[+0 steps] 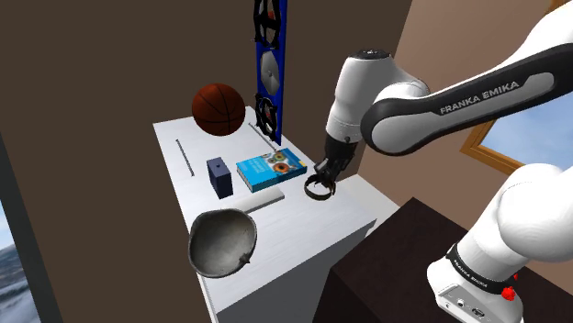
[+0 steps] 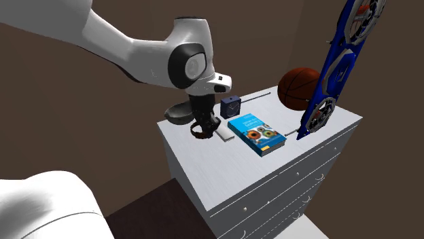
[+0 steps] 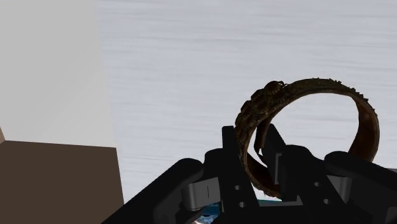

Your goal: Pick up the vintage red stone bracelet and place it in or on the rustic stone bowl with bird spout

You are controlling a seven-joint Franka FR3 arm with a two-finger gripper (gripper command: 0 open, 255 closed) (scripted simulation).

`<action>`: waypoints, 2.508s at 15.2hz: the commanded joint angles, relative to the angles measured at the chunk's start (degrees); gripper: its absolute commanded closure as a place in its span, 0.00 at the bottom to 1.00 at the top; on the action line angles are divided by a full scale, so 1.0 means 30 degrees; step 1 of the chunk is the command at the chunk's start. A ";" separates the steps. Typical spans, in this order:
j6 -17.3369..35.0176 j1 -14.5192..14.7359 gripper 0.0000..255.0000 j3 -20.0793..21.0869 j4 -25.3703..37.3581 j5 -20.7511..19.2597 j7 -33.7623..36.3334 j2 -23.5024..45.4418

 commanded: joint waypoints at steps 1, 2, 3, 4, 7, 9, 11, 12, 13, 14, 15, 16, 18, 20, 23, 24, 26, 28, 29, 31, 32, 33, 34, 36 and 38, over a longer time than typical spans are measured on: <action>-0.0610 0.0029 1.00 -0.0093 0.0316 0.0032 -0.0067 -0.0289; -0.0914 0.0045 1.00 -0.0143 0.0469 0.0048 -0.0104 -0.0443; -0.1216 0.0058 1.00 -0.0193 0.0626 0.0061 -0.0140 -0.0591; -0.1516 0.0070 1.00 -0.0242 0.0787 0.0072 -0.0173 -0.0732; -0.1836 0.0134 1.00 0.0096 0.1464 0.0043 0.0294 -0.0381; -0.1819 0.0191 1.00 0.0879 0.2490 -0.0126 0.1320 0.0668; -0.1846 0.0207 1.00 0.1644 0.3587 -0.0431 0.2380 0.1767; -0.1879 0.0209 1.00 0.2016 0.4163 -0.0637 0.2926 0.2338; -0.1926 0.0206 1.00 0.2383 0.4758 -0.0880 0.3482 0.2923; -0.1988 0.0203 1.00 0.2744 0.5370 -0.1159 0.4050 0.3524; -0.2067 0.0213 1.00 0.3087 0.6002 -0.1478 0.4631 0.4144; -0.2165 0.0225 1.00 0.3425 0.6654 -0.1831 0.5221 0.4780; -0.2423 0.0310 1.00 0.4041 0.8020 -0.2647 0.6432 0.6112; -0.2776 0.0512 1.00 0.4552 0.9475 -0.3587 0.7665 0.7521; -0.3505 0.1098 1.00 0.5088 1.1845 -0.5135 0.9469 0.9757; -0.3803 0.1379 1.00 0.5198 1.2689 -0.5660 1.0034 1.0526; -0.4475 0.2090 1.00 0.5290 1.4466 -0.6677 1.1075 1.2078; -0.4623 0.2550 1.00 0.5224 1.5247 -0.7232 1.1604 1.2942; -0.4406 0.2581 1.00 0.5181 1.5104 -0.7321 1.1677 1.3040; -0.3978 0.2629 1.00 0.5110 1.4832 -0.7514 1.1833 1.3251; -0.3766 0.2654 1.00 0.5073 1.4704 -0.7617 1.1915 1.3363; -0.3556 0.2680 1.00 0.5035 1.4580 -0.7723 1.1998 1.3478; -0.3348 0.2709 1.00 0.4994 1.4460 -0.7831 1.2084 1.3596; -0.2937 0.2771 1.00 0.4907 1.4235 -0.8058 1.2260 1.3843; -0.2532 0.2839 1.00 0.4811 1.4028 -0.8297 1.2444 1.4104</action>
